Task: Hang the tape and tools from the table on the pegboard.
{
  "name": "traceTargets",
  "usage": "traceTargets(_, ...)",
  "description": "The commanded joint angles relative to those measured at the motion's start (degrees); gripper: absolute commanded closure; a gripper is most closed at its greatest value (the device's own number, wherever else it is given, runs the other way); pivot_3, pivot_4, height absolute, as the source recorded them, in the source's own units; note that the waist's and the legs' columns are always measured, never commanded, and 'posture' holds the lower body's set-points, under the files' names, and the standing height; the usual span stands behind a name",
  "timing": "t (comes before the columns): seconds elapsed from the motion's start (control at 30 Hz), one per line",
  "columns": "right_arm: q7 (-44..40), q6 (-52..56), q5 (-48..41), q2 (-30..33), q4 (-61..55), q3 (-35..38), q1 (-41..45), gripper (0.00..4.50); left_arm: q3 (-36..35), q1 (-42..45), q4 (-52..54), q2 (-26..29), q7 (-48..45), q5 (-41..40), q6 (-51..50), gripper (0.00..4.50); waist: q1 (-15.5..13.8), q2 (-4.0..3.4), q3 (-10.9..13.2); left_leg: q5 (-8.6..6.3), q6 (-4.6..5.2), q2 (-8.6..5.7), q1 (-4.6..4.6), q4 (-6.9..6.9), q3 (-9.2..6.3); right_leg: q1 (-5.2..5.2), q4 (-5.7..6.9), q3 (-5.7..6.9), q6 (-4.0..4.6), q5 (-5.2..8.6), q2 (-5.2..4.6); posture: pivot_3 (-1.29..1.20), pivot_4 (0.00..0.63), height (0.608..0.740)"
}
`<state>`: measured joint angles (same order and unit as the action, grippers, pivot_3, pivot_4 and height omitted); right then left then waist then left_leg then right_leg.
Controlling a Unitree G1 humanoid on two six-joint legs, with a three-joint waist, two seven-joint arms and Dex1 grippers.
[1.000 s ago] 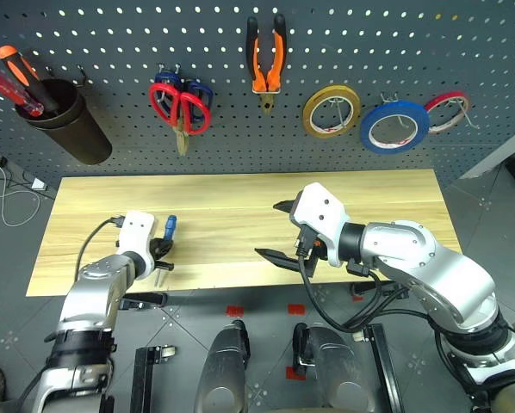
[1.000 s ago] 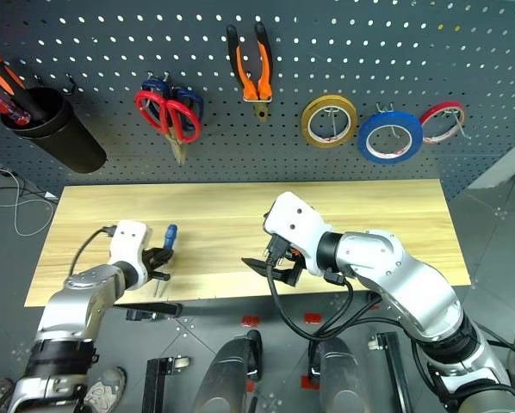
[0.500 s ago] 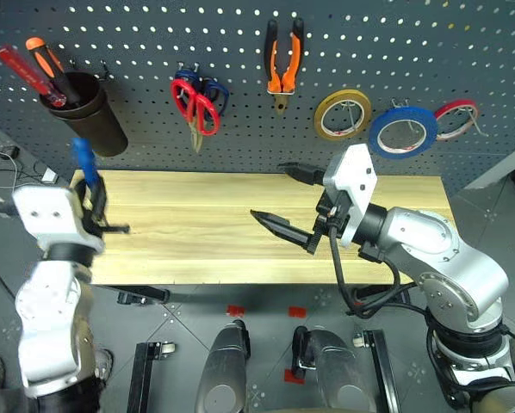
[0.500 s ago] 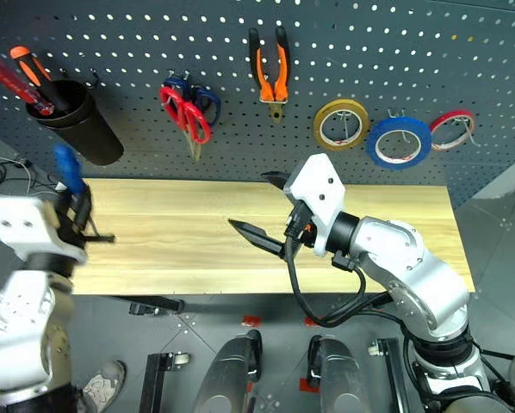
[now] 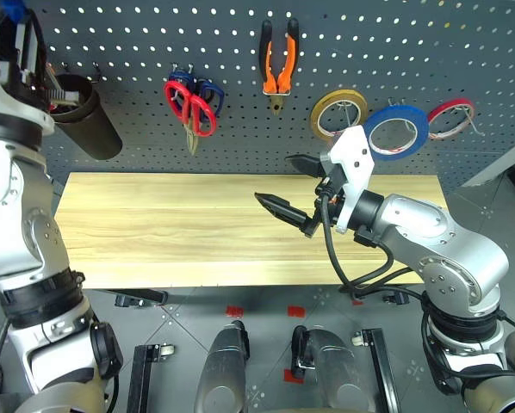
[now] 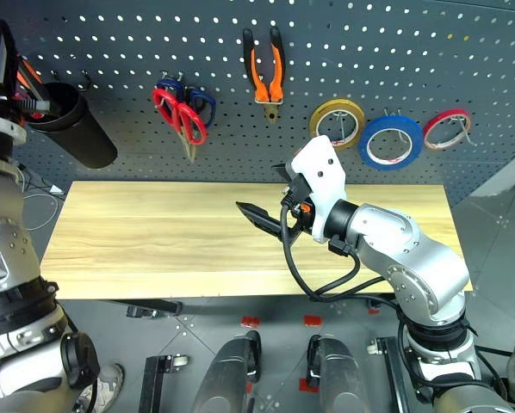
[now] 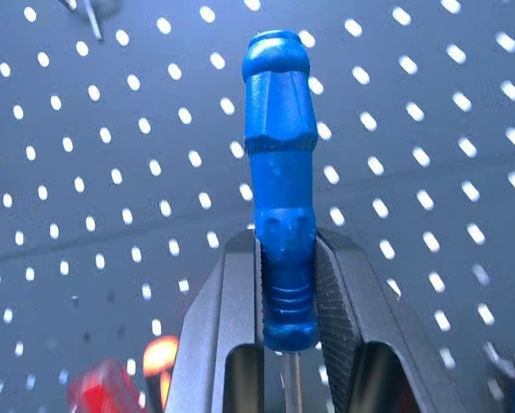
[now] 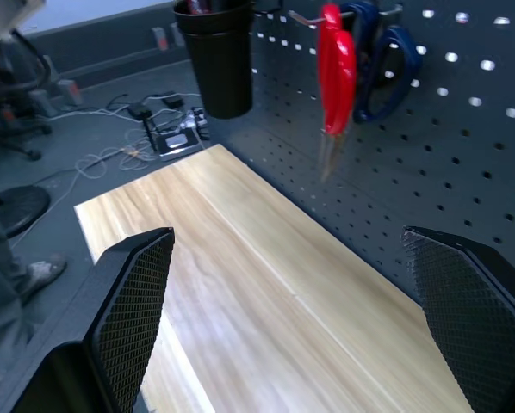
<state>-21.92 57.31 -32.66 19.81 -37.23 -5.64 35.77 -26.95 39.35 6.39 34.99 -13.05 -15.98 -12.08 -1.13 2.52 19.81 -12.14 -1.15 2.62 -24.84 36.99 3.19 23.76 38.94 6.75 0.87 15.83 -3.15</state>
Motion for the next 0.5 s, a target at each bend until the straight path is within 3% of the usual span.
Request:
traceTargets(0.03,0.99,-1.00,0.17,-0.52,-2.14,-0.40,1.94,0.00,-0.95,3.00,-6.41,2.40,-0.71,0.78,5.37,4.02,0.10,0.00,0.00,0.01,-0.02,0.01,0.00,0.01,-0.01,0.01,0.01,0.02,0.00,0.00,0.00,-0.01,0.257,0.740)
traceTargets(0.27,2.07,-0.60,-1.12,-2.92,-1.36,-0.39,5.04,0.00,-1.00,1.09,-12.84,4.06,-0.42,3.53,12.36,4.02,0.25,0.01,0.00,0.03,-0.03,0.00,-0.01,0.03,-0.01,0.02,0.01,0.01,0.01,0.00,-0.01,-0.01,0.259,0.740)
traceTargets(0.5,2.25,-0.20,-2.21,-5.46,0.14,0.16,8.90,0.00,1.23,2.38,-22.68,2.24,0.07,4.49,19.21,4.02,0.51,0.11,-0.07,0.10,-0.05,0.00,0.00,0.05,-0.06,0.01,0.07,0.05,0.02,-0.01,-0.01,-0.01,0.258,0.740)
